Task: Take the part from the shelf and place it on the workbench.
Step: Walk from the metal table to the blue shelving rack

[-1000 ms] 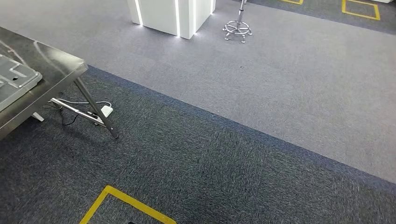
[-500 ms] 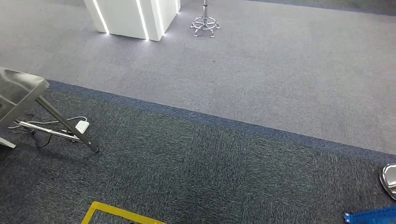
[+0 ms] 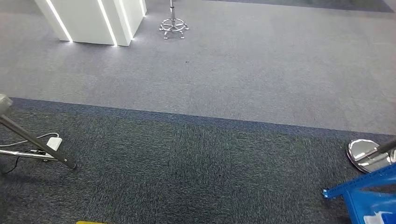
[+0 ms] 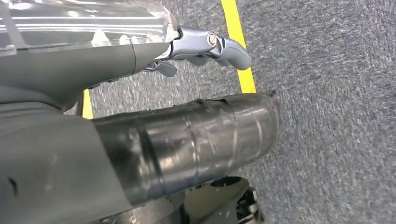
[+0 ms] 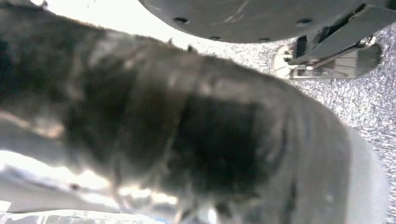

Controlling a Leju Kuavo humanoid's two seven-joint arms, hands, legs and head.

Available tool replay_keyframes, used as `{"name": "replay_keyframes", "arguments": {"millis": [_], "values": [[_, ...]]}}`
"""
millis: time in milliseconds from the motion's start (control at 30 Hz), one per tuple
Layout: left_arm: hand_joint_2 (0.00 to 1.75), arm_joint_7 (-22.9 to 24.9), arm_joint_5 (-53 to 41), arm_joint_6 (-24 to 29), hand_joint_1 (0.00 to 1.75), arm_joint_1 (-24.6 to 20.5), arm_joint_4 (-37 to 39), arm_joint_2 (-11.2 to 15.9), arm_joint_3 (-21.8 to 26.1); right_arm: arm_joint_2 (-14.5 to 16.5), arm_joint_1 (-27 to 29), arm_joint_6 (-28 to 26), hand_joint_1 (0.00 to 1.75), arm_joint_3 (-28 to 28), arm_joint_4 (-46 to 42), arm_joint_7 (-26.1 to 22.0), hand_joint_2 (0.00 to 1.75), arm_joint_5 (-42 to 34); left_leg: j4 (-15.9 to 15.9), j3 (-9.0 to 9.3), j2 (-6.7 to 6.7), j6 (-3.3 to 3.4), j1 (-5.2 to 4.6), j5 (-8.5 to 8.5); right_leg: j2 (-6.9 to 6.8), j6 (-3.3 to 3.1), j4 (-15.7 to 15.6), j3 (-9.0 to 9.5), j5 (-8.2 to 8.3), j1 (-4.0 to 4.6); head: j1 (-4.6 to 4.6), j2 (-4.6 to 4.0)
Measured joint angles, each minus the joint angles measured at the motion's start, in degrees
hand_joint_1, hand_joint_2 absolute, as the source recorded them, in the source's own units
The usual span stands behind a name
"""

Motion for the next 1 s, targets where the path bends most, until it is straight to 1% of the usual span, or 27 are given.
{"name": "replay_keyframes", "arguments": {"millis": [33,67,100,133,167,233,267,300,367,400,467,500,533,567,600,633,667,700,733,767,800,833,867,900,933,967,1000], "values": [[0.00,0.0,0.0,0.0,0.00,0.1,0.0,0.0,0.0,0.0,0.0,0.0,0.00,0.0,0.0,0.0,0.00,0.0,0.0,-0.09,0.88,0.10,-0.10,0.01,-0.72,0.20,3.9,-1.86,-1.87,-0.11,0.04,0.00],[0.00,0.0,0.0,-0.1,0.00,0.2,0.0,0.0,0.0,0.0,0.0,0.0,0.00,0.0,0.0,0.0,0.00,0.0,0.0,-0.16,1.76,0.12,-0.18,-0.03,-1.00,0.38,6.9,-3.28,-2.95,-0.24,0.03,0.00],[0.00,0.1,0.1,-0.1,0.00,0.2,0.0,0.0,0.0,0.0,0.0,0.0,0.00,0.0,0.0,0.0,0.00,0.0,0.0,-0.19,2.58,0.11,-0.22,-0.09,-1.17,0.52,8.2,-3.82,-2.96,-0.36,0.03,0.00],[0.00,0.1,0.1,-0.1,0.00,0.2,0.0,0.0,0.0,0.0,0.1,0.0,0.00,0.0,0.0,0.0,0.00,0.1,0.1,-0.15,3.31,0.06,-0.23,-0.17,-1.39,0.60,7.1,-3.11,-1.84,-0.45,0.04,0.00],[0.00,0.1,0.2,-0.1,0.00,0.1,0.0,0.0,0.0,-0.1,0.2,0.0,0.00,0.0,0.0,0.0,0.00,0.1,0.1,-0.05,3.97,-0.06,-0.23,-0.28,-1.85,0.61,3.9,-1.32,-0.01,-0.51,0.04,0.00],[0.00,0.1,0.3,-0.2,0.00,0.1,0.0,0.0,0.0,-0.1,0.2,0.0,0.00,0.0,-0.1,0.0,0.00,0.4,0.3,0.24,5.11,-0.55,-0.38,-0.68,-4.42,0.21,-4.1,3.08,3.07,-0.29,0.03,0.00],[0.00,0.1,0.4,-0.2,0.00,0.1,0.0,0.0,0.0,-0.2,0.1,0.0,0.00,0.0,-0.1,0.0,0.00,0.5,0.4,0.37,5.57,-0.87,-0.49,-0.89,-5.36,-0.14,-6.6,4.39,3.72,-0.07,0.02,0.00],[0.00,0.1,0.4,-0.2,0.00,0.1,0.0,0.0,0.0,-0.2,0.1,0.0,0.00,0.0,-0.1,0.0,0.00,0.5,0.4,0.54,6.00,-1.19,-0.60,-1.07,-5.94,-0.49,-7.7,4.92,3.82,0.16,-0.01,0.00],[0.00,0.0,0.5,-0.3,0.00,-0.1,0.0,0.1,0.0,-0.2,0.2,0.0,0.00,0.0,-0.1,0.0,0.00,0.6,0.3,0.94,6.89,-1.80,-0.64,-1.28,-4.87,-1.15,-8.0,4.88,3.89,0.33,-0.04,0.00],[0.00,0.0,0.5,-0.4,0.00,-0.2,0.0,0.1,0.0,-0.2,0.2,0.0,0.00,0.0,-0.1,0.0,0.00,0.6,0.6,1.03,6.50,-2.13,-0.52,-1.63,-4.31,-1.47,-8.2,4.95,4.05,0.23,-0.04,0.00],[0.00,-0.2,0.5,-0.5,0.00,-0.4,0.0,0.1,0.0,-0.2,0.1,0.0,0.00,0.0,-0.1,0.0,0.00,0.6,3.7,-0.17,3.89,-2.74,-0.26,-3.89,-3.14,-2.18,-8.6,5.10,4.43,-0.08,-0.08,0.00],[0.00,-0.3,0.5,-0.5,0.00,-0.4,0.0,0.1,0.0,-0.3,0.1,0.0,0.00,-0.1,-0.1,-0.1,0.00,0.6,7.0,-1.67,2.17,-2.93,-0.11,-5.79,-2.55,-2.41,-8.7,5.07,4.53,-0.12,-0.09,0.00],[0.00,-0.3,0.5,-0.5,0.00,-0.3,0.0,0.1,0.0,-0.3,0.0,0.0,0.00,-0.1,-0.2,-0.1,0.00,0.6,10.9,-3.54,1.19,-3.03,-0.07,-7.69,-1.89,-2.57,-8.6,5.01,4.57,-0.08,-0.11,0.00],[0.00,-0.3,0.6,-0.5,0.00,-0.2,0.0,0.1,0.0,-0.3,0.0,0.0,0.00,-0.1,-0.2,-0.2,0.00,0.6,14.4,-5.24,0.80,-3.09,-0.05,-8.95,-1.15,-2.65,-8.6,4.98,4.58,-0.03,-0.10,0.00],[0.00,-0.4,0.6,-0.5,0.00,-0.1,0.0,0.1,0.0,-0.3,0.0,0.0,0.00,-0.1,-0.2,-0.2,0.00,0.6,16.5,-6.34,0.65,-3.12,-0.03,-9.13,-0.33,-2.68,-8.5,4.99,4.58,0.01,-0.10,-0.01],[0.00,-0.4,0.6,-0.5,0.00,0.0,0.0,0.1,0.0,-0.3,0.0,0.0,0.00,-0.1,-0.2,-0.3,0.00,0.6,16.3,-6.42,0.58,-3.09,-0.02,-8.07,0.51,-2.67,-8.4,5.00,4.57,0.03,-0.10,-0.01],[0.00,-0.4,0.6,-0.5,0.00,0.0,0.0,0.1,0.0,-0.3,0.0,0.0,0.00,-0.2,-0.2,-0.3,0.00,0.6,13.8,-5.47,0.31,-3.01,0.01,-5.98,1.35,-2.61,-8.2,5.02,4.53,0.01,-0.10,0.00],[0.00,-0.4,0.6,-0.5,0.00,0.0,0.0,0.1,0.0,-0.3,0.0,0.0,0.00,-0.2,-0.2,-0.3,0.00,0.6,10.0,-3.93,-0.60,-2.89,0.10,-3.62,2.13,-2.50,-8.0,4.97,4.46,-0.04,-0.10,0.00],[0.00,-0.4,0.6,-0.5,0.00,0.0,0.0,0.1,0.0,-0.3,-0.1,0.0,0.00,-0.3,-0.2,-0.3,0.00,0.6,6.2,-2.44,-2.17,-2.77,0.21,-1.98,2.83,-2.28,-7.7,4.81,4.35,0.01,-0.09,0.00],[0.00,-0.4,0.6,-0.5,0.00,0.0,0.0,0.1,0.0,-0.3,-0.1,0.0,0.00,-0.3,-0.2,-0.4,0.00,0.6,3.5,-1.42,-3.55,-2.64,0.29,-1.02,3.50,-1.98,-7.5,4.56,4.32,0.00,-0.09,0.00],[0.00,-0.4,0.6,-0.5,0.00,-0.1,0.0,0.1,0.0,-0.3,-0.1,0.0,0.00,-0.4,-0.2,-0.4,0.00,0.6,2.1,-0.95,-4.58,-2.50,0.27,-0.80,4.10,-1.62,-7.3,4.26,4.35,-0.06,-0.08,0.00],[0.00,-0.4,0.6,-0.5,0.00,-0.1,0.0,0.1,0.0,-0.4,-0.1,0.0,0.00,-0.4,-0.2,-0.4,0.00,0.6,1.8,-0.86,-4.79,-2.29,0.17,-0.96,4.77,-1.20,-7.3,3.98,4.49,-0.12,-0.07,0.00],[0.00,-0.5,0.6,-0.5,0.00,-0.1,0.0,0.1,0.0,-0.4,-0.1,0.0,0.00,-0.5,-0.2,-0.4,0.00,0.6,1.7,-0.83,-4.16,-1.96,0.14,-0.80,5.40,-0.79,-7.4,3.74,4.69,-0.24,-0.07,0.00],[0.00,-0.5,0.6,-0.5,0.00,-0.2,0.0,0.1,0.0,-0.4,0.0,0.0,0.00,-0.5,-0.2,-0.4,0.00,0.5,1.4,-0.72,-3.42,-1.52,0.15,-0.57,5.17,-0.49,-7.2,3.53,4.62,-0.32,-0.06,0.00],[0.00,-0.5,0.6,-0.5,0.00,-0.2,0.0,0.1,0.0,-0.4,0.1,0.0,0.00,-0.6,-0.2,-0.4,0.00,0.5,1.1,-0.61,-2.68,-1.04,0.20,-0.31,4.16,-0.24,-6.4,3.10,4.07,-0.29,-0.01,0.00],[0.00,-0.5,0.6,-0.5,0.00,-0.2,0.0,0.1,0.0,-0.4,0.0,0.0,0.00,-0.6,-0.2,-0.4,0.00,0.5,0.8,-0.58,-1.87,-0.62,0.25,-0.11,2.65,-0.04,-4.6,2.19,2.84,-0.23,0.02,0.00],[0.00,-0.5,0.6,-0.5,0.00,-0.2,0.0,0.0,0.0,-0.4,0.0,0.0,0.00,-0.6,-0.2,-0.4,0.00,0.5,0.6,-0.58,-0.99,-0.32,0.16,-0.01,0.89,0.10,-1.6,0.84,1.07,-0.23,0.05,0.00]]}}
